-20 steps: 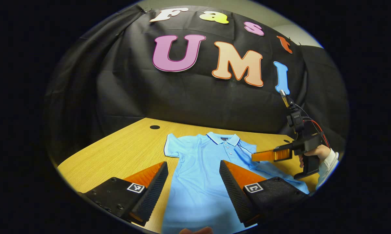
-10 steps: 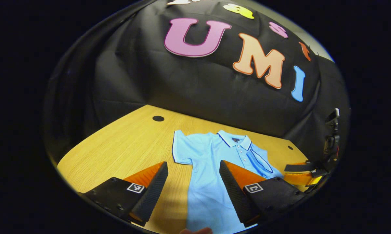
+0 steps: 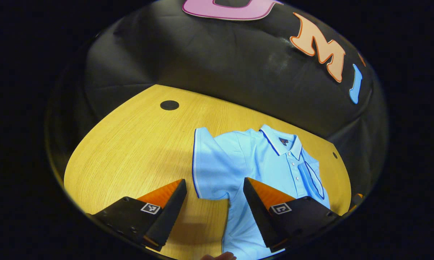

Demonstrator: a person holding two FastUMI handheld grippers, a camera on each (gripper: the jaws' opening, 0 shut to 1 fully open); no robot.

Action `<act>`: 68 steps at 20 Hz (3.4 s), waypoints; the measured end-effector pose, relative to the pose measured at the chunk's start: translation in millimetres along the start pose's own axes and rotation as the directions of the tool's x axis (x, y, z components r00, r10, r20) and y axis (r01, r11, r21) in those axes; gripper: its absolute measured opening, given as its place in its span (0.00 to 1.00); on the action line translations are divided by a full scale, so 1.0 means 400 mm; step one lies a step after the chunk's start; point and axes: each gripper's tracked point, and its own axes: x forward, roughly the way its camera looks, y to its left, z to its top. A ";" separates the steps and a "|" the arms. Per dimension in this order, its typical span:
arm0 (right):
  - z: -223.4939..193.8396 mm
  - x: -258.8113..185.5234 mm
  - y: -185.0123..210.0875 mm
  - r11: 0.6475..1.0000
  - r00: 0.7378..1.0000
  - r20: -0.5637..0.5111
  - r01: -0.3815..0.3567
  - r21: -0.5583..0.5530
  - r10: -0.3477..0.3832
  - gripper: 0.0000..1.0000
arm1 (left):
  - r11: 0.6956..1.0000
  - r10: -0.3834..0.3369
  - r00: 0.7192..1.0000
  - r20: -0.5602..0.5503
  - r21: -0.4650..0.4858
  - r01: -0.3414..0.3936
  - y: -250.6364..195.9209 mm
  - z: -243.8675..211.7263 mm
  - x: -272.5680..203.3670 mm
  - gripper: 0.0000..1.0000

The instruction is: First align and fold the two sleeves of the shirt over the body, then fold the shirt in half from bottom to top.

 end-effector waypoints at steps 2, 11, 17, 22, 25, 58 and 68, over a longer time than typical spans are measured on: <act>0.015 -0.037 -0.012 0.999 0.999 0.040 0.011 0.042 -0.013 0.98 | 0.999 0.039 0.999 -0.032 0.030 -0.038 0.019 0.004 0.029 0.94; 0.041 -0.146 -0.142 0.982 0.981 0.136 0.120 0.144 -0.140 0.98 | 0.977 0.151 0.985 -0.088 0.168 -0.134 0.046 -0.008 0.077 0.87; 0.026 -0.169 -0.202 0.965 0.972 0.147 0.149 0.216 -0.183 0.98 | 0.975 0.120 0.991 -0.055 0.197 -0.107 0.045 -0.011 0.074 0.76; 0.003 -0.174 -0.215 0.955 0.972 0.141 0.149 0.257 -0.190 0.98 | 0.975 0.076 0.997 -0.005 0.211 -0.073 0.048 -0.001 0.075 0.47; -0.009 -0.180 -0.218 0.952 0.969 0.139 0.164 0.258 -0.205 0.98 | 0.977 0.047 0.999 0.012 0.206 -0.048 0.044 -0.001 0.078 0.29; -0.170 -0.154 -0.135 0.973 0.985 0.016 0.168 0.157 -0.172 0.98 | 0.821 -0.393 0.918 0.060 0.472 0.320 -0.679 -0.084 -0.129 0.57; -0.274 -0.221 -0.039 0.991 0.993 -0.048 0.108 0.076 -0.104 0.98 | 0.885 -0.222 0.968 0.118 0.441 0.150 -0.414 -0.274 -0.418 0.89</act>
